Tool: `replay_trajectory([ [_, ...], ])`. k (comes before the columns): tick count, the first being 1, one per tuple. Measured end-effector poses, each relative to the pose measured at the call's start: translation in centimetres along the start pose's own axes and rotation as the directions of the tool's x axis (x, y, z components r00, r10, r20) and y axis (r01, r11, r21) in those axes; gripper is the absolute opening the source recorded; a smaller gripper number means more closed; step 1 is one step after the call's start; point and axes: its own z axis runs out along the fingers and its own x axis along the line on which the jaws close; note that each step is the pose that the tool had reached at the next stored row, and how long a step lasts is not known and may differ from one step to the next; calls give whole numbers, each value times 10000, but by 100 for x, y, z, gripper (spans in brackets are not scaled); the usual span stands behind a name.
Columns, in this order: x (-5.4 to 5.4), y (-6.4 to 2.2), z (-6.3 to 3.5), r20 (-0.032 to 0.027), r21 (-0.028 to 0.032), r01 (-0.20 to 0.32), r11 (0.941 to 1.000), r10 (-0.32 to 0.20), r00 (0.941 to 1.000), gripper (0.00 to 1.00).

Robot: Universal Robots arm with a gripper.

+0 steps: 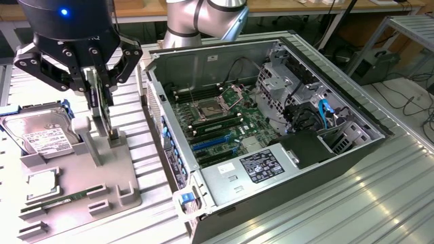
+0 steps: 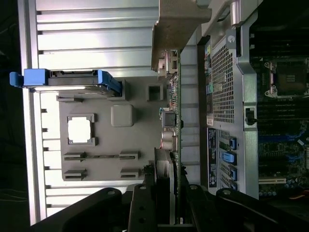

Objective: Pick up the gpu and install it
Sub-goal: 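Pick up the gpu and move the gpu toward the slot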

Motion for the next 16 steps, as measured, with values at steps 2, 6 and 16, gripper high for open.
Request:
replay_trajectory([
  [2,-24,1,0,0,0,0,10000,0,10000,28],
  [6,-96,3,1,0,-1,0,10000,0,10000,28],
  [16,-209,7,1,0,0,0,10000,0,10000,28],
])
